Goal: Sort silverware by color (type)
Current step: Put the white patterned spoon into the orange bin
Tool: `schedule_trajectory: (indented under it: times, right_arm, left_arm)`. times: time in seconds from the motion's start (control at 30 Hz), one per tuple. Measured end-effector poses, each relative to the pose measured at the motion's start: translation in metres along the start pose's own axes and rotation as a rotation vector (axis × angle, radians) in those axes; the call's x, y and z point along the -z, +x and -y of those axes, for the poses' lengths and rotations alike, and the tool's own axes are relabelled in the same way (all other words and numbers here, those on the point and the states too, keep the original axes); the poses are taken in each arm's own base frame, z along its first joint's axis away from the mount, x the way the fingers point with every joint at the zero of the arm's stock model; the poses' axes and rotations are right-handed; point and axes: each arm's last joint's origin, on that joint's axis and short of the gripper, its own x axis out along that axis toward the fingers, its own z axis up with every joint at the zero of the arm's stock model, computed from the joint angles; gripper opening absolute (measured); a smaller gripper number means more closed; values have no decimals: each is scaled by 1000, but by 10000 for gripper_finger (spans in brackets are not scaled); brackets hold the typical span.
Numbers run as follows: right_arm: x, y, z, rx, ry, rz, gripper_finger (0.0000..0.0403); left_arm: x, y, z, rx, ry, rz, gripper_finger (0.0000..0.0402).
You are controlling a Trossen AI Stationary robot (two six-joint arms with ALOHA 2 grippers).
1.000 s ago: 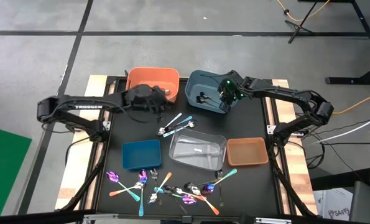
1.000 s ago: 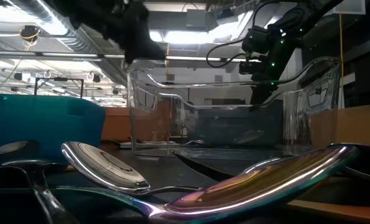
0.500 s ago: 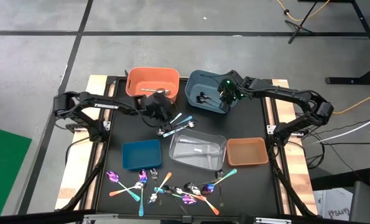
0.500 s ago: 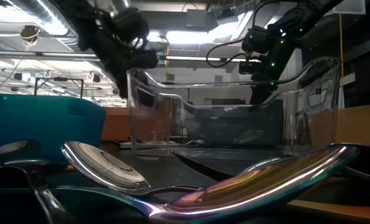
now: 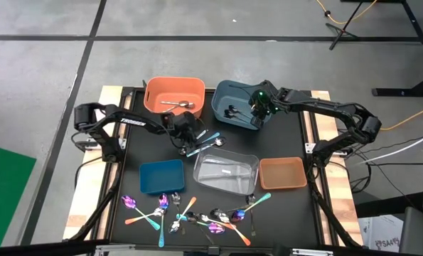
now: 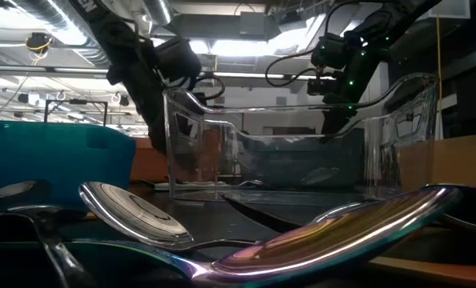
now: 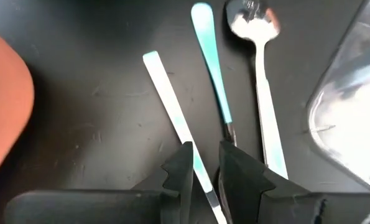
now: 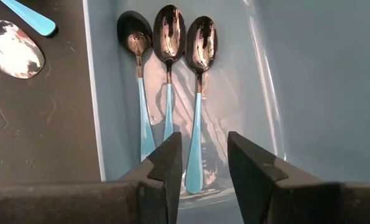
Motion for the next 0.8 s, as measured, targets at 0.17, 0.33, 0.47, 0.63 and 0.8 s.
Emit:
schedule_trajectory:
  times: [0.17,0.33,0.47,0.63,0.8]
  right_arm:
    - [0,0,0,1,0,3,117]
    - [-1,0,0,2,0,6,117]
    - [-1,0,0,2,0,6,117]
    - [-1,0,0,1,0,6,117]
    - [-1,0,0,1,0,6,117]
  left_arm:
    - [4,9,0,-2,1,-30,73]
    - [4,10,3,4,9,-26,73]
    - [5,13,2,1,9,-34,73]
    - [8,18,2,-4,11,-54,73]
    - [11,21,1,-11,12,-82,72]
